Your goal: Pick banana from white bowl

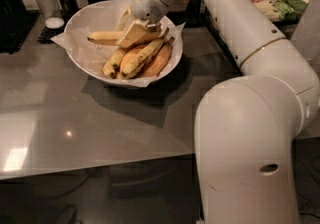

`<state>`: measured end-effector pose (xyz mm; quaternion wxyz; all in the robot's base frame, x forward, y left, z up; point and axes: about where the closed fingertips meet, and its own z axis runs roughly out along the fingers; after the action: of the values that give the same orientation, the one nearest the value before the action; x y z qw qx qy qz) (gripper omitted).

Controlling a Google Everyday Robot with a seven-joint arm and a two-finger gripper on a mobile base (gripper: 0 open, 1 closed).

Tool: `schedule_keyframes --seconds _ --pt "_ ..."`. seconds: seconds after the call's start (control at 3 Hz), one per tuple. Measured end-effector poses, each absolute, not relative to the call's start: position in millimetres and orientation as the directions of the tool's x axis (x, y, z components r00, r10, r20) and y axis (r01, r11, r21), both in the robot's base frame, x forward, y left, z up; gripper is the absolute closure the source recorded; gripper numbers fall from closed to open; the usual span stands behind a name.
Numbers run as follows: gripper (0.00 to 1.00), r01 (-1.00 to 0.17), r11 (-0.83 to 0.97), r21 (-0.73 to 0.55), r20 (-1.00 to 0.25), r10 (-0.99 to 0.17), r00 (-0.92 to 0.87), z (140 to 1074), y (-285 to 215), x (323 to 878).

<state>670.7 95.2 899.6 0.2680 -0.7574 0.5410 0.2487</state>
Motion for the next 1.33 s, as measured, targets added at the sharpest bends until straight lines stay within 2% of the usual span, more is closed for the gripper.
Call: schedule_keyframes --seconds 0.67,1.33 --pt "1.00 -0.954 -0.226 -0.196 -0.761 -0.579 0.293 940 55 640" --pt "1.00 -0.965 -0.116 -0.235 -0.819 -0.511 0.261 984 8 559"
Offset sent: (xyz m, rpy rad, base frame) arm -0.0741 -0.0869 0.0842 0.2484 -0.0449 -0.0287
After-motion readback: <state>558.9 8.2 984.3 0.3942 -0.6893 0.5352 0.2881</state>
